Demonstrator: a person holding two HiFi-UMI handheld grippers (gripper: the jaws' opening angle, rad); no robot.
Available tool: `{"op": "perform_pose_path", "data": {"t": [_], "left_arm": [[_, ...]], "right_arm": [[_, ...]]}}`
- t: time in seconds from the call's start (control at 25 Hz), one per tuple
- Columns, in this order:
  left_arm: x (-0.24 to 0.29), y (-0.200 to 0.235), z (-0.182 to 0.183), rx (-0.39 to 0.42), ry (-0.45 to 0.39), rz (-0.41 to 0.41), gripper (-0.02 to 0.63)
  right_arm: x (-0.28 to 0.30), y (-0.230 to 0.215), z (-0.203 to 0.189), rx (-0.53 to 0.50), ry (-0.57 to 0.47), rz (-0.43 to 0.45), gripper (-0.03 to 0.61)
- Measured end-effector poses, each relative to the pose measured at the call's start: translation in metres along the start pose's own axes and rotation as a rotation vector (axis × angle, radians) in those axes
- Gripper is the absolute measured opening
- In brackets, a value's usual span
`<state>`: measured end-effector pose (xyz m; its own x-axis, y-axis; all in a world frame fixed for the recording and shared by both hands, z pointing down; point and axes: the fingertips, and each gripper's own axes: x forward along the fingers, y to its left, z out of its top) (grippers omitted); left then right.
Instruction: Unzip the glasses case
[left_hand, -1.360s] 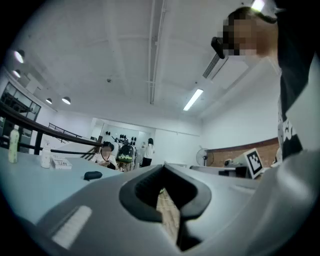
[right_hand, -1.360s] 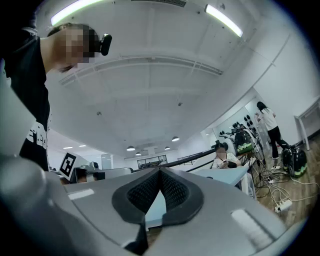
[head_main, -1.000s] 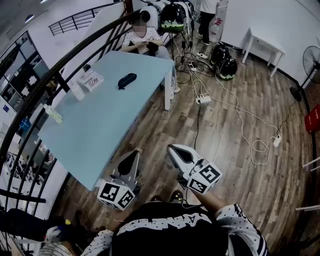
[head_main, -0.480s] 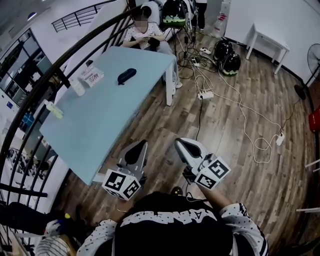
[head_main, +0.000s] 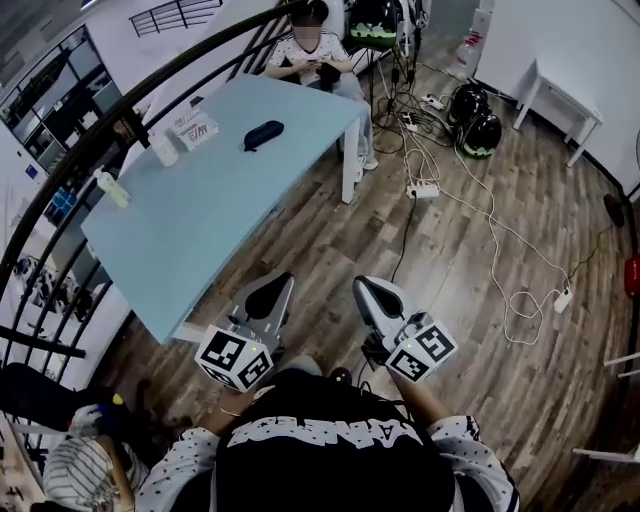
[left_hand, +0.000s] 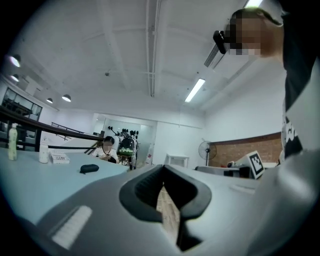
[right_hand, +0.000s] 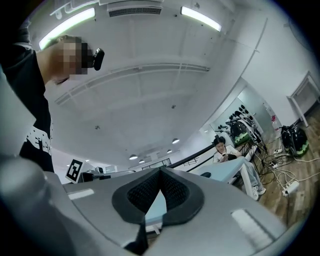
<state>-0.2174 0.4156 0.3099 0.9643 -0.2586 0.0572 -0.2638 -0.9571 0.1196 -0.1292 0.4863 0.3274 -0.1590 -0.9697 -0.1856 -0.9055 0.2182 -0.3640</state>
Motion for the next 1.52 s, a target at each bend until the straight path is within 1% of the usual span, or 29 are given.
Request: {"op": "perform_pose_path", "data": {"t": [0.12, 0.32, 0.48, 0.68, 0.8, 0.92, 1.16, 1.28, 1.44, 1.52], "left_arm": [[-0.002, 0.009, -0.008, -0.004, 0.007, 0.036, 0.000], [0.005, 0.028, -0.015, -0.011, 0.016, 0.061, 0.000], [0.023, 0.049, -0.009, -0.027, -0.015, 0.059, 0.000], [0.050, 0.071, -0.005, -0.049, -0.039, 0.021, 0.000], [0.063, 0.095, -0.002, -0.060, -0.057, 0.025, 0.000], [0.068, 0.126, -0.002, -0.061, -0.054, 0.058, 0.000], [0.064, 0.185, -0.014, -0.073, -0.013, 0.160, 0.000], [0.063, 0.208, -0.015, -0.087, -0.020, 0.205, 0.000], [0.065, 0.237, -0.013, -0.100, -0.026, 0.240, 0.000], [0.072, 0.251, -0.012, -0.107, -0.038, 0.241, 0.000]], "right_arm": [[0.006, -0.002, -0.010, 0.015, 0.006, 0.032, -0.006], [0.027, -0.011, -0.016, 0.031, 0.025, 0.059, -0.006], [0.044, -0.021, -0.011, 0.012, 0.035, 0.060, -0.006], [0.070, -0.039, -0.005, -0.020, 0.045, 0.050, -0.006], [0.095, -0.052, -0.006, -0.027, 0.058, 0.052, -0.006], [0.125, -0.062, -0.011, -0.025, 0.075, 0.071, -0.006], [0.188, -0.070, -0.028, 0.000, 0.126, 0.145, -0.006], [0.215, -0.077, -0.034, 0.012, 0.150, 0.184, -0.006], [0.245, -0.080, -0.039, 0.013, 0.172, 0.213, -0.006], [0.257, -0.084, -0.038, -0.003, 0.181, 0.215, -0.006]]}}
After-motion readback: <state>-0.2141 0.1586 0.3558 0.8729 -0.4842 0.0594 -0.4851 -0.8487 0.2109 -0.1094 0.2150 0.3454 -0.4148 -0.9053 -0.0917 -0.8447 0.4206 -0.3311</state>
